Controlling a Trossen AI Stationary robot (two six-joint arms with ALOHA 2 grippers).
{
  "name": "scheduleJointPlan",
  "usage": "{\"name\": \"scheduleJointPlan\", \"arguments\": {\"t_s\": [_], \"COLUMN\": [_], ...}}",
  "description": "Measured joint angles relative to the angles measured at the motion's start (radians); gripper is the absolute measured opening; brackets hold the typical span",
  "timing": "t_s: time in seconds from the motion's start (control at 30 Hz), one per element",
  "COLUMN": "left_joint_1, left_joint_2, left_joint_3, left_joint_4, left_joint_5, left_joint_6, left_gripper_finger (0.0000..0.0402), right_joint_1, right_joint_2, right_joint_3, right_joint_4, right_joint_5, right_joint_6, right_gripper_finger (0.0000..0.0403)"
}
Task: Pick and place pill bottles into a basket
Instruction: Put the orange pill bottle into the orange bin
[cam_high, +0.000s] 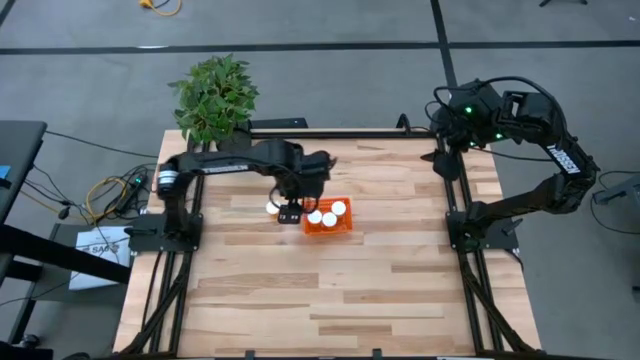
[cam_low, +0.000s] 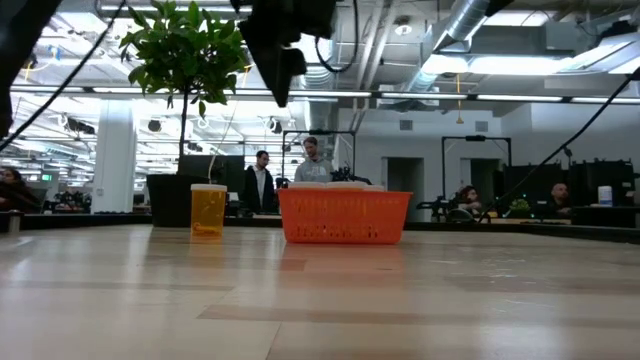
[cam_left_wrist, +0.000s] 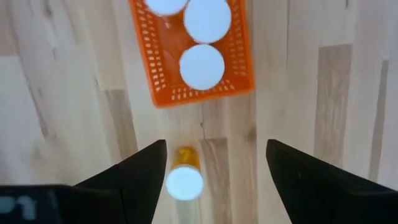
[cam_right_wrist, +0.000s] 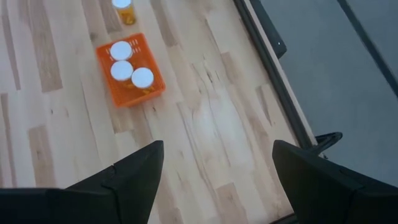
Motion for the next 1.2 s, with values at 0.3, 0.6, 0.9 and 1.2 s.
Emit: {"name": "scheduleJointPlan", "arguments": {"t_s": [0.3, 0.6, 0.9, 1.2], "left_joint_1": [0.002, 0.087, 0.149, 0.197], "left_joint_2": [-0.254, -0.52, -0.565, -0.549], "left_joint_3": [-0.396, -0.745, -0.82, -0.82], "left_joint_4": [0.252, 0.501, 0.567, 0.495], "left_joint_5": [0.028, 0.068, 0.091, 0.072], "left_joint_6": [-0.144, -0.225, -0.175, -0.129], "left_gripper_finger": [0.0265, 0.0265, 0.0265, 0.0265], "right_joint_1": [0.0, -0.002, 0.007, 0.007], "right_joint_2": [0.0, 0.006, 0.048, 0.139], "right_joint_3": [0.0, 0.0, 0.0, 0.0], "right_joint_4": [0.02, 0.077, 0.101, 0.099], "right_joint_5": [0.0, 0.004, 0.0, -0.001], "right_joint_6": [0.107, 0.174, 0.176, 0.043], "right_gripper_finger": [0.0296, 0.0296, 0.0296, 0.0296]}}
